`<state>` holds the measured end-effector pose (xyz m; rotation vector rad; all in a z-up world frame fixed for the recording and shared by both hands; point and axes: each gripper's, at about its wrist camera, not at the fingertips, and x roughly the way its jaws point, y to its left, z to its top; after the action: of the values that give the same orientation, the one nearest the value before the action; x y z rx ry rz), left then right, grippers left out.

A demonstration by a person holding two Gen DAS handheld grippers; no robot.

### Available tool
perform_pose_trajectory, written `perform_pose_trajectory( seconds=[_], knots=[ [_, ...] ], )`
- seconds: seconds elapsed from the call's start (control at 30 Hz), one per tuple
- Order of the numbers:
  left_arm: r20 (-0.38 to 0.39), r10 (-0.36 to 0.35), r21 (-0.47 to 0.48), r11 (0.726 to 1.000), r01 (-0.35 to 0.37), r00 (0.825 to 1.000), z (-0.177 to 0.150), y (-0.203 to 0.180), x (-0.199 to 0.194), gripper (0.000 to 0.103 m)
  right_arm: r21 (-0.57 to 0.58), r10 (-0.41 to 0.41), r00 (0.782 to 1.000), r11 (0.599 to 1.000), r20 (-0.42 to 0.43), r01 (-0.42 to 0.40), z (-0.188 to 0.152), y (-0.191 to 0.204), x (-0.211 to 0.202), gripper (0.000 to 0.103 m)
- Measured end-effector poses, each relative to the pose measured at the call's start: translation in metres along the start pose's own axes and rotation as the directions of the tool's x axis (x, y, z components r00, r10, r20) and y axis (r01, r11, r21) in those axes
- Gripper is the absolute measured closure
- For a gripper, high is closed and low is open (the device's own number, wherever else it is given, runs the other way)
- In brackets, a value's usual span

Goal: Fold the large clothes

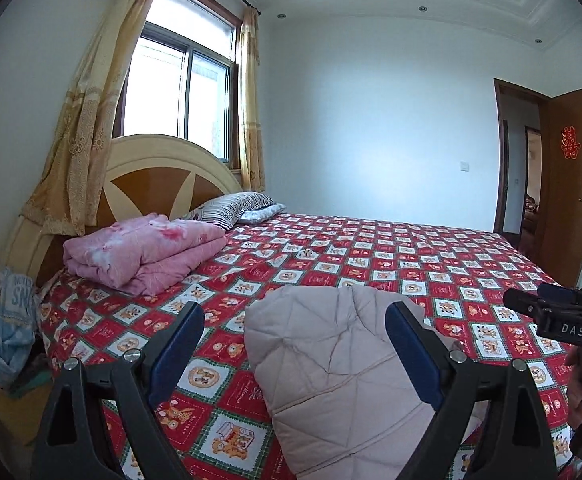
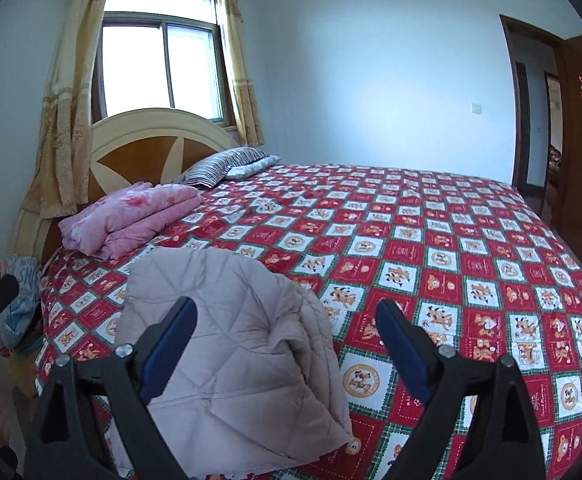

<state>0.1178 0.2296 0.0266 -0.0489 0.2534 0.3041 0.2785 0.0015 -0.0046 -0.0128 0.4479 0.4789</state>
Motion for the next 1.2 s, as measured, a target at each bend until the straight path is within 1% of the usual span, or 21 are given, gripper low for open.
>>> perform_pose_trajectory(
  seconds=[0.17,0.33,0.63,1.2],
  knots=[
    [0.012,0.004,-0.022,1.000,-0.004,1.000,0.003,0.008,-0.008,0.010,-0.026,-0.001,1.000,1.000,0.019,0.002,-0.002,0.008,-0.011,0.010],
    [0.014,0.005,-0.035,0.999,-0.005,1.000,0.003,0.012,-0.009,0.010,-0.021,0.011,1.000,1.000,0.021,-0.011,-0.007,0.009,-0.016,0.010],
    [0.019,0.003,-0.015,1.000,-0.003,1.000,0.000,0.006,-0.011,0.010,-0.039,0.018,1.000,0.999,0.012,-0.018,-0.009,0.013,-0.019,0.010],
    [0.014,0.003,-0.011,1.000,-0.003,1.000,-0.002,0.004,-0.011,0.010,-0.043,0.014,1.000,0.999,0.011,-0.014,-0.008,0.012,-0.023,0.010]
  ],
)
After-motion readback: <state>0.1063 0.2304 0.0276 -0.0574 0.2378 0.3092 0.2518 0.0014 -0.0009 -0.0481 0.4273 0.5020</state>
